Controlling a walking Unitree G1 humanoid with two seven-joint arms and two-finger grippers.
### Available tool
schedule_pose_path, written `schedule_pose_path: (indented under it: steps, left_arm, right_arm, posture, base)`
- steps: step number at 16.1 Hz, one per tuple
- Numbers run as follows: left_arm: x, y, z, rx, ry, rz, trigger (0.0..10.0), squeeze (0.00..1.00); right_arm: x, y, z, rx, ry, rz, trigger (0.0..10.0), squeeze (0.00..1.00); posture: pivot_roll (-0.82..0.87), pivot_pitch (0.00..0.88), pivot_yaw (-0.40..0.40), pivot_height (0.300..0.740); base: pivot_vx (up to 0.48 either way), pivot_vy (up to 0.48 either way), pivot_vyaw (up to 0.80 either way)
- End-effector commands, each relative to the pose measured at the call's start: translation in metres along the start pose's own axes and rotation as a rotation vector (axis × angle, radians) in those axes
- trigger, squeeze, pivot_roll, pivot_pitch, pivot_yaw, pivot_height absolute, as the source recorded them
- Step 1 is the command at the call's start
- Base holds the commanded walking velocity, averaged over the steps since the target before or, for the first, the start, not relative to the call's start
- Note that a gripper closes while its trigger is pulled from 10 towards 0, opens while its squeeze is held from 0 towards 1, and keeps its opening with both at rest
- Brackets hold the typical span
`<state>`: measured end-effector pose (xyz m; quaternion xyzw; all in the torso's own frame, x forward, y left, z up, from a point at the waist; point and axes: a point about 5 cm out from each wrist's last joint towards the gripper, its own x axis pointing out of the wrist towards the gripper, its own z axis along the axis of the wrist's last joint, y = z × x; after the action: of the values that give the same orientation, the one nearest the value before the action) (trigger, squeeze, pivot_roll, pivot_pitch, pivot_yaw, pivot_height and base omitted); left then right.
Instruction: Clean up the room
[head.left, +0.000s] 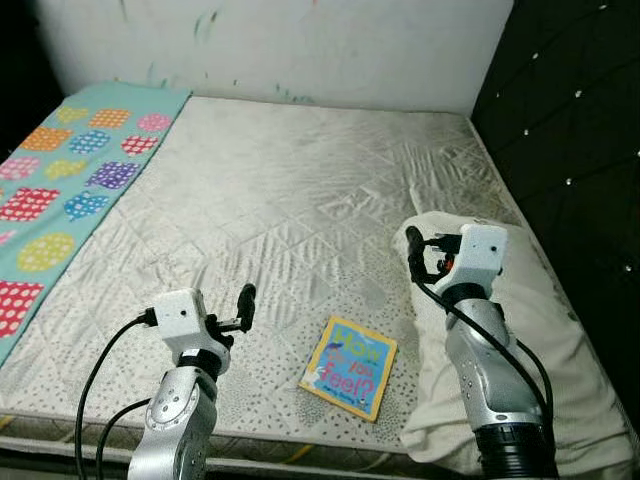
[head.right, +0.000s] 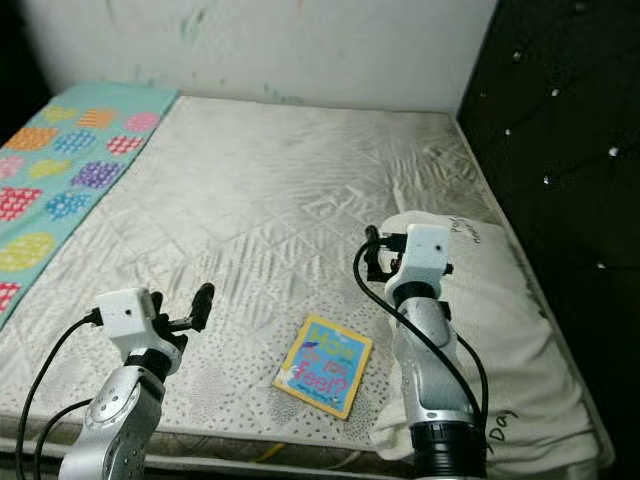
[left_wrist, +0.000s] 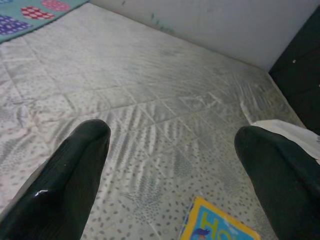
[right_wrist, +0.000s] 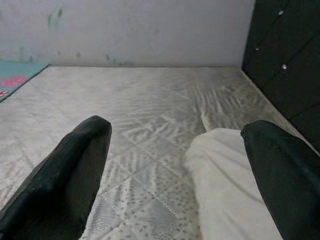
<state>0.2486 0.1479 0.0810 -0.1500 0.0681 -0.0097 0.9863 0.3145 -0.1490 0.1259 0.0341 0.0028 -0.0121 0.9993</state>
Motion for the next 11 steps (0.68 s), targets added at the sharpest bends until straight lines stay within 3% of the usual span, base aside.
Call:
schedule_pose_path:
  steps: [1, 11]
  left_arm:
    - [-0.0006, -0.0011, -0.0001, -0.012, 0.003, -0.002, 10.0, 0.00]
    - [-0.0007, -0.0019, -0.0009, -0.027, 0.009, -0.008, 10.0, 0.00]
  right_arm:
    - [0.0002, 0.0040, 0.0061, -0.003, -0.024, 0.009, 10.0, 0.00]
    - [0.0005, 0.0023, 0.0038, -0.009, -0.015, 0.002, 10.0, 0.00]
  posture:
    - [-0.06, 0.000, -0.024, 0.740]
    - [-0.06, 0.000, -0.025, 0.740]
  base:
    - [0.000, 0.000, 0.00]
    - [-0.315, 0.000, 0.00]
